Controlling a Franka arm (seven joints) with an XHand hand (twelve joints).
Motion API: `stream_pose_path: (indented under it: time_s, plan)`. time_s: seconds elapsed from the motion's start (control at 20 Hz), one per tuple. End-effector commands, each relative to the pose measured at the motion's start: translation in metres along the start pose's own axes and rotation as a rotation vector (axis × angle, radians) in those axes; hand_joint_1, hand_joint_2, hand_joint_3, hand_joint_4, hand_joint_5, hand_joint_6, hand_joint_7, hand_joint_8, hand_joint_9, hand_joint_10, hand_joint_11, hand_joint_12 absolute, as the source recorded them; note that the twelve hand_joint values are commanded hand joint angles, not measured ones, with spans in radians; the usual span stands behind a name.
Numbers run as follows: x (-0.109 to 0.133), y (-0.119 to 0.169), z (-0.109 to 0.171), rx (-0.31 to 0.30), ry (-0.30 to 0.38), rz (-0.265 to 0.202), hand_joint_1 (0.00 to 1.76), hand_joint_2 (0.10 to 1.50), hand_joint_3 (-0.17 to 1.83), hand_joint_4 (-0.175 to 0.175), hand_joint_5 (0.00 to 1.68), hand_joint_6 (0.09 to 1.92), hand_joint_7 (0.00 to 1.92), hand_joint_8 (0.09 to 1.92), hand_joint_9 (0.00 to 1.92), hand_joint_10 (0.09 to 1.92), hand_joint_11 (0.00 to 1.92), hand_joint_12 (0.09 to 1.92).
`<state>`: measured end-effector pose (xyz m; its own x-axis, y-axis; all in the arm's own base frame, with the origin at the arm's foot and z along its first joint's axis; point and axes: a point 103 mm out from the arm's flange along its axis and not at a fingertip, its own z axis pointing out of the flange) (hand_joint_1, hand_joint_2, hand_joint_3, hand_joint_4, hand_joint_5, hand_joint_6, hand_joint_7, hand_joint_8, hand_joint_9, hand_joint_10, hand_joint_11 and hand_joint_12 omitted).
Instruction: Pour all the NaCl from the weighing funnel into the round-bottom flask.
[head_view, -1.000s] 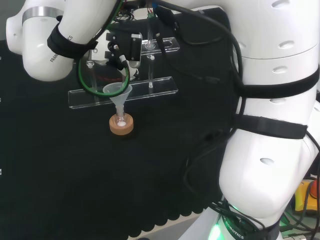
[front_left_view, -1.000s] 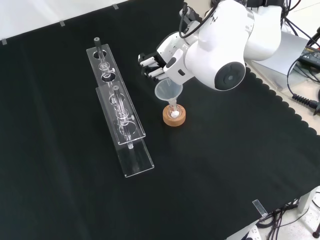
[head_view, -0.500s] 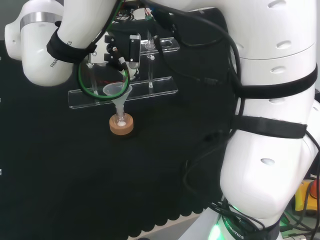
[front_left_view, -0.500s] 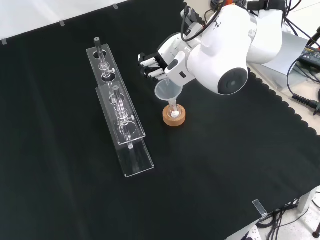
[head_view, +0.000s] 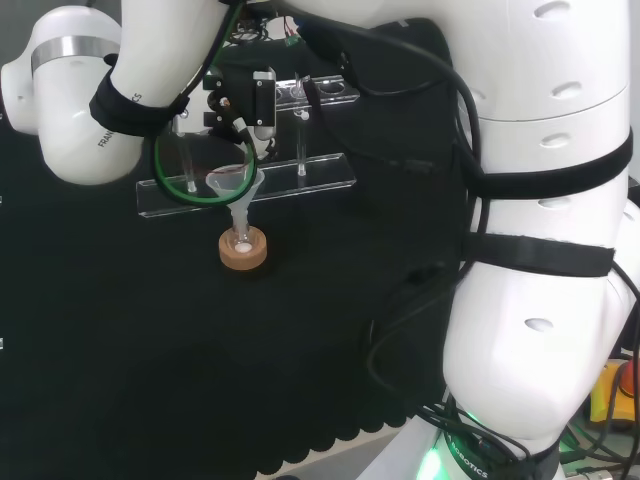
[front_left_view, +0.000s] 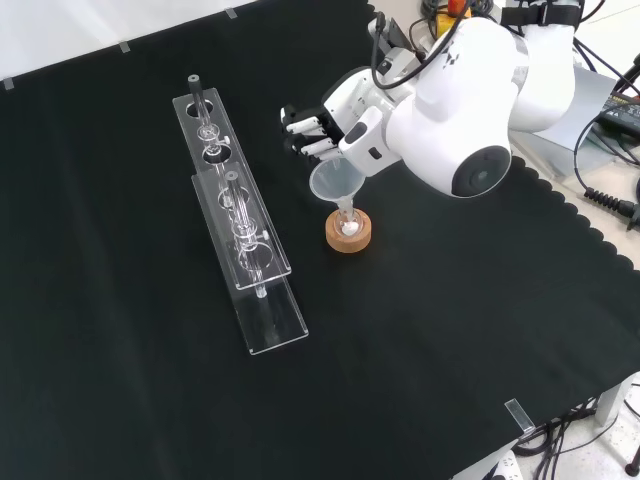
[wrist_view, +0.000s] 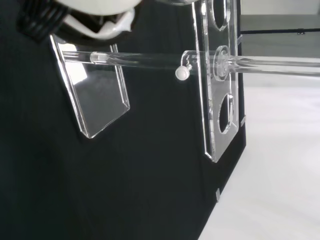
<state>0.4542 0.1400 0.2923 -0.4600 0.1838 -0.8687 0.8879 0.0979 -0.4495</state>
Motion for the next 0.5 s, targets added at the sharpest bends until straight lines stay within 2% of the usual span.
stream_pose_path:
  time_s: [0.05, 0.5]
  plan:
    - [0.0007, -0.0023, -0.006, -0.008, -0.032, 0.006, 1.1, 0.66, 0.72, 0.175, 1.19, 0.86, 0.62, 0.65, 1.0, 0.39, 0.69, 1.12]
    - [0.0022, -0.0021, -0.0082, 0.009, -0.058, 0.011, 1.1, 0.66, 0.72, 0.175, 1.19, 0.86, 0.63, 0.65, 0.99, 0.39, 0.69, 1.12]
